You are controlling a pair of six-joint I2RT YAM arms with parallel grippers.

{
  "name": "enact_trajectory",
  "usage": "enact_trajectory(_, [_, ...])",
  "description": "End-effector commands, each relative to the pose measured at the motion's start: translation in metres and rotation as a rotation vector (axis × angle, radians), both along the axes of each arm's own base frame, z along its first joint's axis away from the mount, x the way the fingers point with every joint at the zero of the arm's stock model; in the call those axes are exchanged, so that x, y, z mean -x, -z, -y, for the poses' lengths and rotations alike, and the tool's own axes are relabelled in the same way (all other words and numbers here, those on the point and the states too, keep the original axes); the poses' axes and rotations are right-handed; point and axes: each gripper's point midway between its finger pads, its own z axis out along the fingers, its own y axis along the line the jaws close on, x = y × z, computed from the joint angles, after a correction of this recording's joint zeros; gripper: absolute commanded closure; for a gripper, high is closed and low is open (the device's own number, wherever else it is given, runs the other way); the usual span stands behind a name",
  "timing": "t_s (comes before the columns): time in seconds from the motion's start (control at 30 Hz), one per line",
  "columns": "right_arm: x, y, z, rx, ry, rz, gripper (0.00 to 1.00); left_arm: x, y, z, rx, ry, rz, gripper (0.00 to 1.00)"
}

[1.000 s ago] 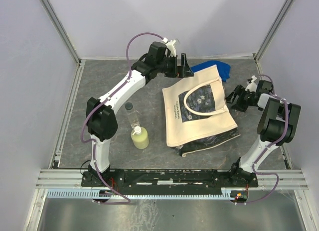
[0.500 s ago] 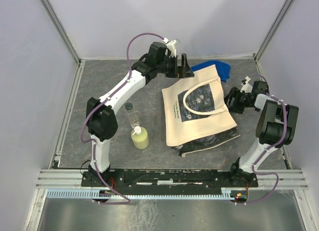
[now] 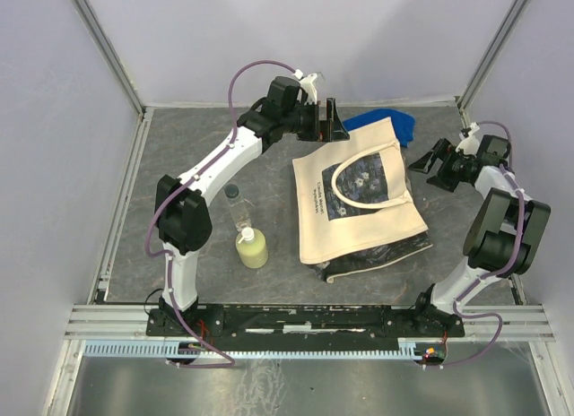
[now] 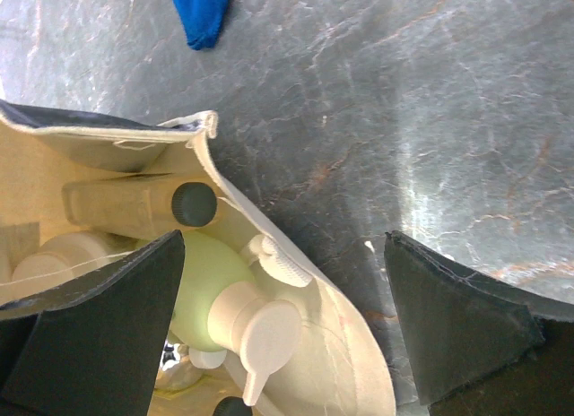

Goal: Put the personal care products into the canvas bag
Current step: Adjust the canvas bag at the center of the board.

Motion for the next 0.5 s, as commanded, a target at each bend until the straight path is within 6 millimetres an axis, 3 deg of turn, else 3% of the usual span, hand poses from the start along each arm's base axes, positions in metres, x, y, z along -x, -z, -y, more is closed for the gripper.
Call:
enact_trajectory(0.0, [-0.009, -0.011, -0.010, -0.049, -0.047, 0.083, 0.00, 0.006, -0.032, 0.004, 0.067, 0.013, 0.044, 0.00])
enact_trajectory(0.27, [-0.012, 0.021, -0.015, -0.080, -0.066, 0.037, 0.00, 0.006, -0.031, 0.004, 0.066, 0.014, 0.041, 0.01])
enact_trajectory(0.47, [-0.014, 0.037, -0.036, -0.078, -0.130, -0.005, 0.05, 0.004, -0.033, 0.004, 0.068, 0.013, 0.052, 0.00])
